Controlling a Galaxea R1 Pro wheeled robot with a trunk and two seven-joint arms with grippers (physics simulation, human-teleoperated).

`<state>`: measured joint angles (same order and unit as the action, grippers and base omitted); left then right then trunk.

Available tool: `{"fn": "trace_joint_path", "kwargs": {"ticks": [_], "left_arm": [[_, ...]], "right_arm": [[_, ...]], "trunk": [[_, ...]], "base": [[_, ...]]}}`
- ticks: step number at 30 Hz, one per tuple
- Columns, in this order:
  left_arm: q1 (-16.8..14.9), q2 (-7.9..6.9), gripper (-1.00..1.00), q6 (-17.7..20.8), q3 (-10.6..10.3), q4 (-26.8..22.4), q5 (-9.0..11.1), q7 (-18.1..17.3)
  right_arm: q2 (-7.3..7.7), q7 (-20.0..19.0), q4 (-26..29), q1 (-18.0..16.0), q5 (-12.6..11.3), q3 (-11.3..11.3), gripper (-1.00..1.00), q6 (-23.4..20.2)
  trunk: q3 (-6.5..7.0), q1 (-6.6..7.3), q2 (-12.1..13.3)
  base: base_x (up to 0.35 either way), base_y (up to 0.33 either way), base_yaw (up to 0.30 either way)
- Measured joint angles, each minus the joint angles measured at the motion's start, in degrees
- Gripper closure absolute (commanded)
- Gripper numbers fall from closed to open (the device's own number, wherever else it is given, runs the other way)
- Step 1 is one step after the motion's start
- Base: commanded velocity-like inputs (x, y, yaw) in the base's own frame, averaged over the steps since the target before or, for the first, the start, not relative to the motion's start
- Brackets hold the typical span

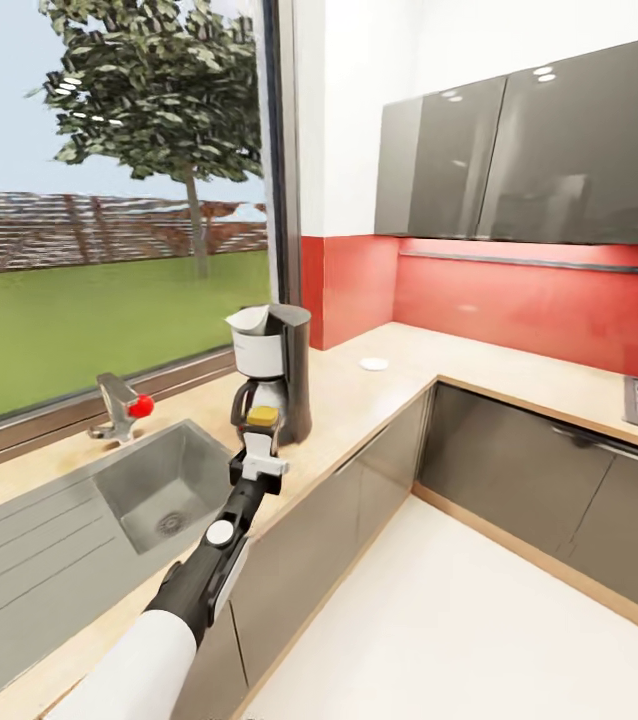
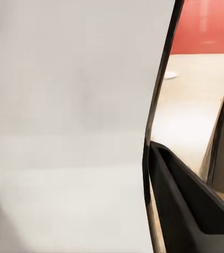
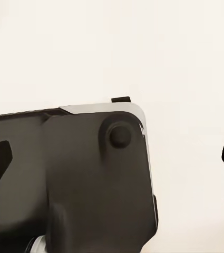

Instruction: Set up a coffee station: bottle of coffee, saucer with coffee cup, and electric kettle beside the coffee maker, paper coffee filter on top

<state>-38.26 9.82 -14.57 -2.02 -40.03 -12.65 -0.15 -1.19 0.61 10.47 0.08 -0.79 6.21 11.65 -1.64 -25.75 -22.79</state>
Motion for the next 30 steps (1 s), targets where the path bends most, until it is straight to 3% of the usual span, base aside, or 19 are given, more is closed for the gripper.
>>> {"fn": "trace_joint_path", "kwargs": {"ticks": [5, 14, 22, 30], "left_arm": [[0.1, 0.08, 1.0, -0.1, -0.1, 0.2, 0.0, 0.0], [1.1, 0.05, 1.0, -0.1, -0.1, 0.1, 0.0, 0.0], [1.4, 0.06, 1.0, -0.1, -0.1, 0.2, 0.1, 0.0], [3.1, -0.15, 1.0, -0.2, -0.1, 1.3, 2.9, -0.1]], "right_arm": [[0.0, 0.0, 0.0, 0.0, 0.0, 0.0, -1.0, 0.0], [0.0, 0.0, 0.0, 0.0, 0.0, 0.0, -1.0, 0.0], [0.03, 0.0, 0.0, 0.0, 0.0, 0.0, -1.0, 0.0], [0.43, -0.2, 0.0, 0.0, 0.2, -0.2, -1.0, 0.0]], "trunk": [[0.0, 0.01, 0.0], [-0.01, 0.03, 0.0], [0.0, 0.0, 0.0], [0.0, 0.0, 0.0]], "base": [[0.046, 0.0, 0.053], [0.292, -0.08, 0.002], [0.081, -0.022, 0.15], [0.001, 0.0, 0.007]]}}
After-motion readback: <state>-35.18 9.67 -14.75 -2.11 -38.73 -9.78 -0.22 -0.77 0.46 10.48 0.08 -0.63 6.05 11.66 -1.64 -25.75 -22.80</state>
